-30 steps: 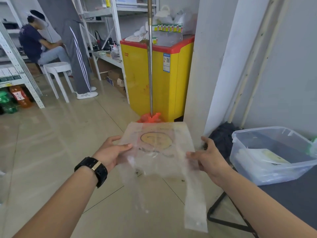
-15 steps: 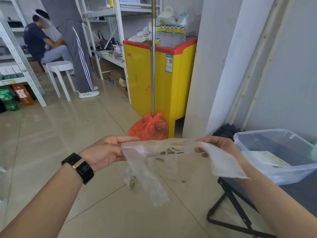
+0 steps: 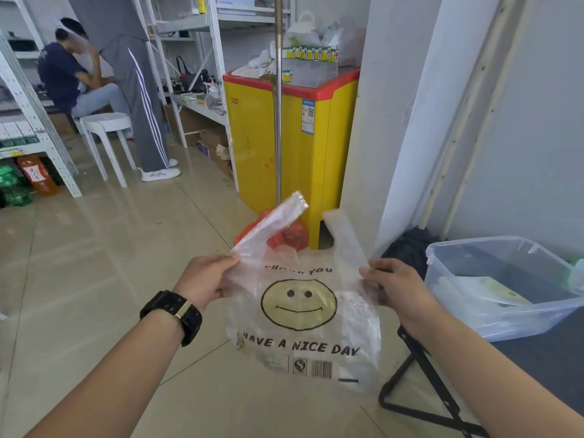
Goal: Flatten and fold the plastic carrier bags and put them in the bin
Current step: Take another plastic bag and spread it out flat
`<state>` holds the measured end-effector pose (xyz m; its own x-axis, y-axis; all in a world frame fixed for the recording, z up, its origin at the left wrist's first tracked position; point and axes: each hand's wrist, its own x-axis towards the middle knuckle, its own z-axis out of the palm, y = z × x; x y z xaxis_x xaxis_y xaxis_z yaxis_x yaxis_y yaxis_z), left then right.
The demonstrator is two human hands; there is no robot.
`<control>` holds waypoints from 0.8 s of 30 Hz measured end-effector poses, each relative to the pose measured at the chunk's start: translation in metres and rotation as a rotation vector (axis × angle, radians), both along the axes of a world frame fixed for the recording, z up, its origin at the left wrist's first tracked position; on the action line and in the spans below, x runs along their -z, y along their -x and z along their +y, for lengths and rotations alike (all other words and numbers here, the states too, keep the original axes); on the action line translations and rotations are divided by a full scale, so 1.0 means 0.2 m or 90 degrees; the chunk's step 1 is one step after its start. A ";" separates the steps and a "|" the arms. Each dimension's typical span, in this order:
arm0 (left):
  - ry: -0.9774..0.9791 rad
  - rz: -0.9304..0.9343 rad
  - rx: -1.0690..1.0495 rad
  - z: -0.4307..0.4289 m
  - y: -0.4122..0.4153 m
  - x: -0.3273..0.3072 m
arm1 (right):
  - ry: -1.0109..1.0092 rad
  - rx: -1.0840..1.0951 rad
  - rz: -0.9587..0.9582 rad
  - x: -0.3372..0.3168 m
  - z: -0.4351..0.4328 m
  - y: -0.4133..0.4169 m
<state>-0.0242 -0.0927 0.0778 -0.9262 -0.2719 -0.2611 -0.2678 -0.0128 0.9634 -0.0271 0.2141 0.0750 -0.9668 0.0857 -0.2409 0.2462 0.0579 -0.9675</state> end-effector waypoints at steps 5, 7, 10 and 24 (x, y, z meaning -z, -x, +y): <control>0.085 0.061 -0.083 0.01 0.00 -0.01 | 0.012 -0.038 0.067 -0.02 0.01 0.01; 0.089 0.087 -0.057 0.00 0.00 -0.02 | 0.026 -0.060 0.095 -0.03 0.01 0.00; 0.046 0.118 0.016 0.01 -0.03 -0.05 | 0.030 -0.046 0.122 -0.04 0.01 -0.01; 0.154 0.227 0.089 -0.05 -0.03 -0.05 | 0.068 -0.046 0.113 -0.08 0.04 -0.03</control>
